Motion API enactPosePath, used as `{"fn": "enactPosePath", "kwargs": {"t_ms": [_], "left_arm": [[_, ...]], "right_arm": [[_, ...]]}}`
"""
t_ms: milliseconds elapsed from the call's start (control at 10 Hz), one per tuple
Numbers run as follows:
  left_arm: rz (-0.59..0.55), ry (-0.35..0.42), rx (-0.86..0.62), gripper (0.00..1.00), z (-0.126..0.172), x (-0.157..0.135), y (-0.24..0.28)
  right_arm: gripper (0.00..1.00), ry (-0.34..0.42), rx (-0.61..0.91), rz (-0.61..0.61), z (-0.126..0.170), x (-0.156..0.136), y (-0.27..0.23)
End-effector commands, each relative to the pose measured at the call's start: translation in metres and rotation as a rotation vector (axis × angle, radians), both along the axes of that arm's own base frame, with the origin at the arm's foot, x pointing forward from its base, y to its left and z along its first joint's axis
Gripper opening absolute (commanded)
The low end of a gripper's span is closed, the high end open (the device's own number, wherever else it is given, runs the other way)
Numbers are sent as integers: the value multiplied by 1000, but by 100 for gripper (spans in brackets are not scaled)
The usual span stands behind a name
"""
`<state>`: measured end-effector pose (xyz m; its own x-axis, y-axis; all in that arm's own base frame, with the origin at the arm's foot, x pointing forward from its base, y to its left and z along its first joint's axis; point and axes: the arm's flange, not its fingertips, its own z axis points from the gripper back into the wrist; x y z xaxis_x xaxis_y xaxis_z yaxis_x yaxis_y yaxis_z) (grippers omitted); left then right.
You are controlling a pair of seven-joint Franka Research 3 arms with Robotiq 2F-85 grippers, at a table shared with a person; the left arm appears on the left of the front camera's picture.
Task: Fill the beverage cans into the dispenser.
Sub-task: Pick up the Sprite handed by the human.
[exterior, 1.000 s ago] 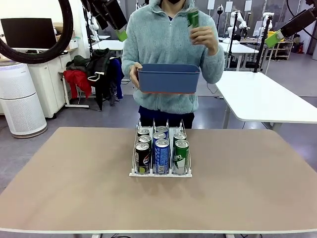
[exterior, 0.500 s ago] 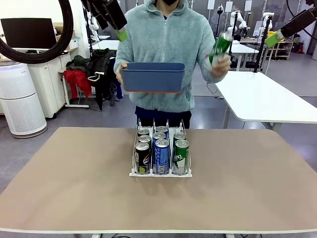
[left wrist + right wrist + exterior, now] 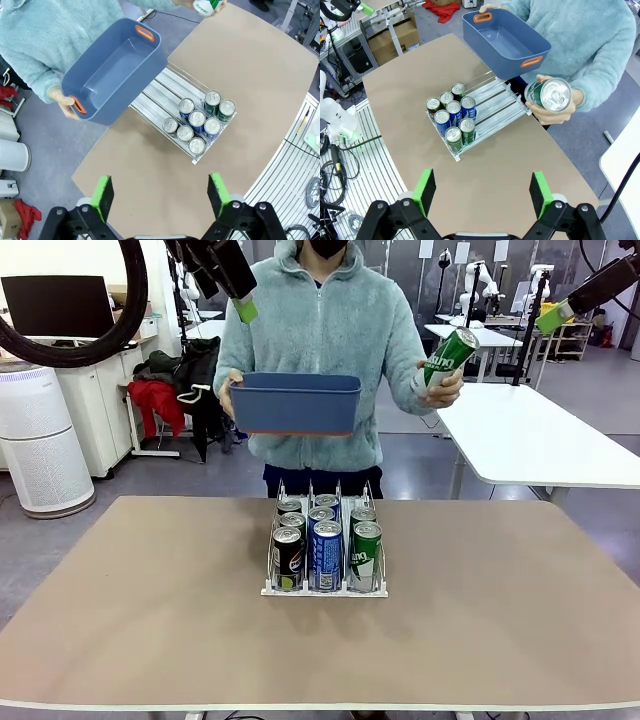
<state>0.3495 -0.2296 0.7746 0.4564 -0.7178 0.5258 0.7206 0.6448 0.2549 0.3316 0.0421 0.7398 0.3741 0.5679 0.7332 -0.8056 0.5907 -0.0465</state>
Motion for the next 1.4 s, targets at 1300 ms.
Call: {"fn": "enactPosePath", "kwargs": {"t_ms": [1300], "left_arm": [[-8, 9, 10, 100, 1, 0, 1]], "right_arm": [[100, 1, -2, 2, -1, 0, 1]]}}
